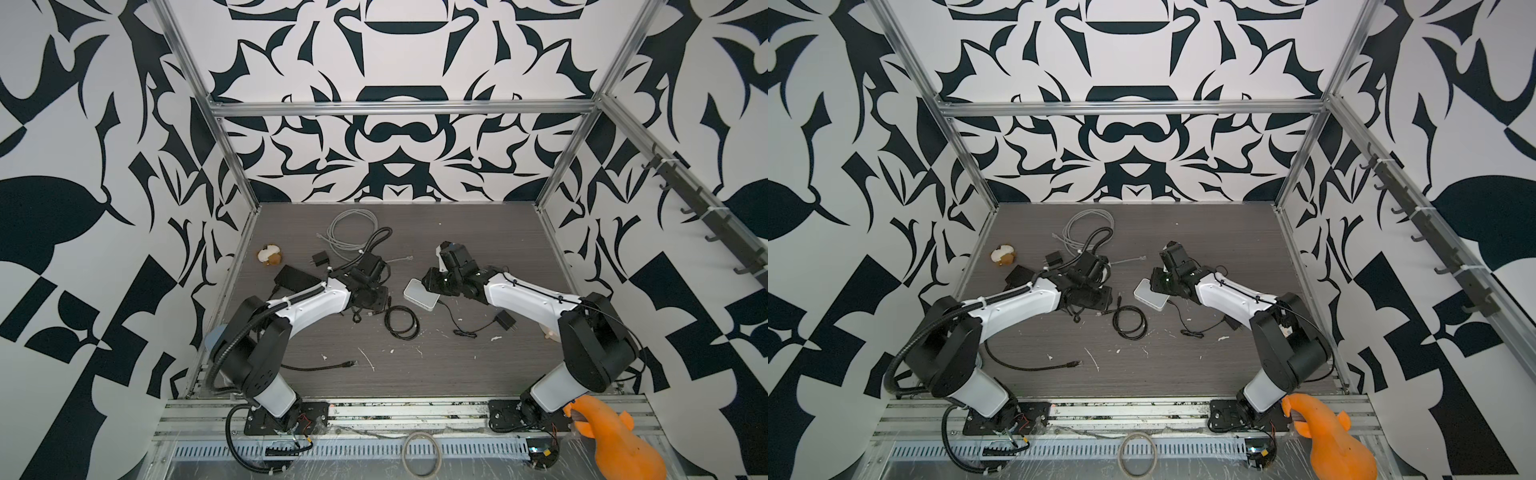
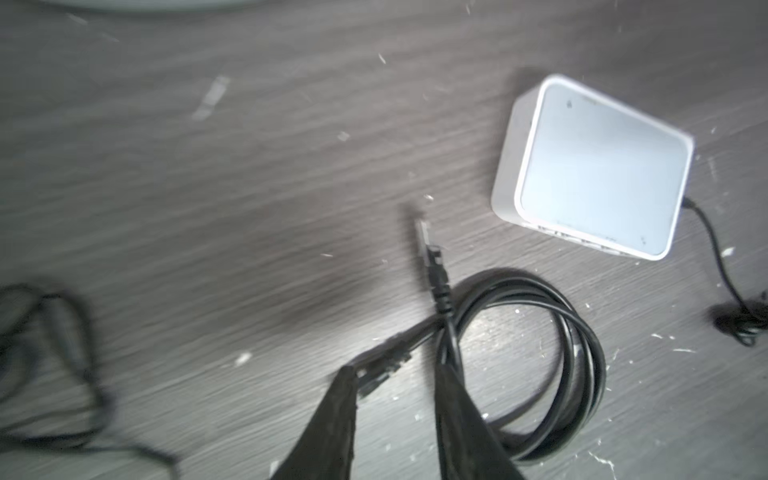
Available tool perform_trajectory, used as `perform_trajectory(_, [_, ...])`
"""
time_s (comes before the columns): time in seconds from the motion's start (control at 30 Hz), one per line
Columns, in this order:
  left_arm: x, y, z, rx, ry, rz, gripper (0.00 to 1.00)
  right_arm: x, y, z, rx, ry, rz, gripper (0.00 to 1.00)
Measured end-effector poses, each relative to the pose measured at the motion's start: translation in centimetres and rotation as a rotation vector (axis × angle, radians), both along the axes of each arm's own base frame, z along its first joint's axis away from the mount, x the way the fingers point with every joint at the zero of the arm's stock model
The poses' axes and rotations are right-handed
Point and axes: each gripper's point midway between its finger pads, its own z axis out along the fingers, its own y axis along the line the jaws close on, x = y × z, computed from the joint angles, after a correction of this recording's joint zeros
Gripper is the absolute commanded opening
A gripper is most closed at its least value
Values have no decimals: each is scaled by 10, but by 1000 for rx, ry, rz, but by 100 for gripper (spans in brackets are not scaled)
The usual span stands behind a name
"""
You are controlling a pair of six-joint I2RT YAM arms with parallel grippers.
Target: Insert the plug into the switch port
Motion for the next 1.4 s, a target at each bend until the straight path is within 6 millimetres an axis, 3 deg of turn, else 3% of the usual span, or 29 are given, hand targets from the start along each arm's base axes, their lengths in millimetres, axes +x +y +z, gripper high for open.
perform_trajectory(0.23, [2, -12, -21, 20, 31, 20, 32, 0, -8, -4, 2, 13, 34, 35])
perform_trajectory(0.57, [8, -28, -17, -65, 25, 55, 32, -4, -4, -11, 16, 34, 62, 35])
perform_trajectory(0.67, [8, -28, -25, -58, 44, 85, 31, -5, -3, -15, 17, 45, 66, 35])
perform_trajectory(0.73, [7, -26, -34, -42, 62, 110, 29, -5, -2, -16, 17, 48, 67, 35])
perform_trajectory(0.97, [11, -29, -36, -66, 66, 140, 7, -8, -4, -17, -5, 41, 96, 35])
perform_trajectory(1.1, [9, -38, -33, -109, 79, 65, 0, -13, 1, -10, 2, 18, 167, 35])
perform_trajectory(1.4, [-4, -59, -6, -345, 121, -287, 0, -31, 26, 30, 231, -89, 327, 37])
